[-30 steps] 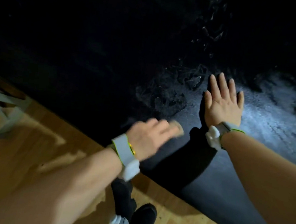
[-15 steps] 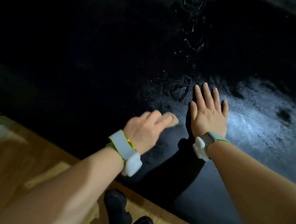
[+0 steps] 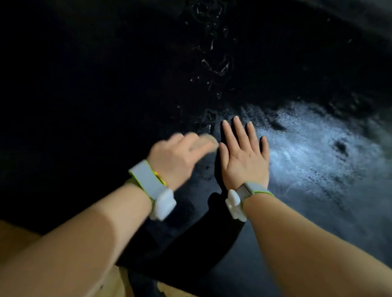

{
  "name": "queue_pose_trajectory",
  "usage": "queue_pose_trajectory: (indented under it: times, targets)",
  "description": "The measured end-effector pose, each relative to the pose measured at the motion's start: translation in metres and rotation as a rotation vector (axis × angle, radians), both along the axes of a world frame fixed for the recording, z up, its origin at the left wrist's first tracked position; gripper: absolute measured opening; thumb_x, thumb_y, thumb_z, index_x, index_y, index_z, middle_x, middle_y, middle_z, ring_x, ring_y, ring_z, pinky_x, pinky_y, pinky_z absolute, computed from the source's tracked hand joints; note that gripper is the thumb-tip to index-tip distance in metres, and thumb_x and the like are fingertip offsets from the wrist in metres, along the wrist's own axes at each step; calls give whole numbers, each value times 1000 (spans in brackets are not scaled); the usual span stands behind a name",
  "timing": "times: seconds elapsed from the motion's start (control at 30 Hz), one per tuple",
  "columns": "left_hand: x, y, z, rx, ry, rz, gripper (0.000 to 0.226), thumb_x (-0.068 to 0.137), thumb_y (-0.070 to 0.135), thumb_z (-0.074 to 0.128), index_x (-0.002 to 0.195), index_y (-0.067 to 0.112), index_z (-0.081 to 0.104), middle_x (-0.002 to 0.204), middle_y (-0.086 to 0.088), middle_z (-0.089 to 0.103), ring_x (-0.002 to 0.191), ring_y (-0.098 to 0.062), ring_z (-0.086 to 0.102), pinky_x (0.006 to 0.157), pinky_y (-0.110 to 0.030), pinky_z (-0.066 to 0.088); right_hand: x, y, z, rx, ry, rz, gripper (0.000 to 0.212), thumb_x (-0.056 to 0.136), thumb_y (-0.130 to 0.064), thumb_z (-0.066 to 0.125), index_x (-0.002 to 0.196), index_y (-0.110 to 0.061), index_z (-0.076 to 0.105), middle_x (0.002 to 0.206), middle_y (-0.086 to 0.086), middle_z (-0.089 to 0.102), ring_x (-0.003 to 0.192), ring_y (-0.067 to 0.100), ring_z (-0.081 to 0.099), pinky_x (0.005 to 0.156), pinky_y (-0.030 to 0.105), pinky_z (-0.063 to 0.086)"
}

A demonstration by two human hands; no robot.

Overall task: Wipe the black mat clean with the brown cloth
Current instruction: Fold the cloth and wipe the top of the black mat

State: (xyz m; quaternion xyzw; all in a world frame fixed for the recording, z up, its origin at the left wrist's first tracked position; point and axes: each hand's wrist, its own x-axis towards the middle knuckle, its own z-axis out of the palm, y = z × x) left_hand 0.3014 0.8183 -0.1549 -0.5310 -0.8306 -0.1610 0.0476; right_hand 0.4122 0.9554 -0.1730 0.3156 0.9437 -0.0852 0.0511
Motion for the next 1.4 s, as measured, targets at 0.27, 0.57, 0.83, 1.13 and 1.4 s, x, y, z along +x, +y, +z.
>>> queue_pose_trajectory:
  times: [0.27, 0.57, 0.83, 1.13, 1.4]
  targets:
    - [-74, 8, -3, 100, -135, 546, 46, 85, 3, 52, 119, 35, 58, 98, -6, 57, 82, -32, 54, 54, -34, 38, 0, 2, -3, -18, 18, -18, 52, 99, -49, 16, 150, -42, 8, 159, -16, 6, 148, 14, 2, 119, 44, 3]
    - [-77, 7, -11, 75, -114, 506, 49, 82, 0, 54, 124, 24, 60, 97, -9, 57, 76, -31, 57, 49, -28, 35, 0, 2, -1, -10, -15, -23, 53, 99, -48, 23, 150, -41, 14, 159, -15, 12, 147, 16, 9, 119, 44, 6]
    - [-64, 13, -10, 139, -174, 433, 43, 80, 5, 54, 117, 24, 65, 95, -8, 61, 72, -33, 60, 49, -35, 47, 0, 2, 0, 9, 37, -28, 52, 96, -46, 30, 148, -39, 28, 156, -13, 25, 145, 18, 22, 117, 44, 11]
    - [-51, 33, -1, -19, -55, 105, 38, 85, 12, 54, 115, 35, 60, 92, -3, 61, 70, -30, 55, 45, -35, 46, 2, 5, -2, 19, 47, -32, 52, 96, -46, 30, 147, -38, 30, 156, -14, 25, 144, 17, 23, 117, 43, 13]
    - [-99, 34, 4, -43, -55, 380, 38, 86, 25, 62, 123, 22, 57, 95, -14, 51, 82, -36, 50, 60, -45, 46, 0, 5, 1, 6, 30, -28, 51, 97, -46, 28, 147, -38, 30, 156, -13, 25, 145, 17, 23, 117, 44, 14]
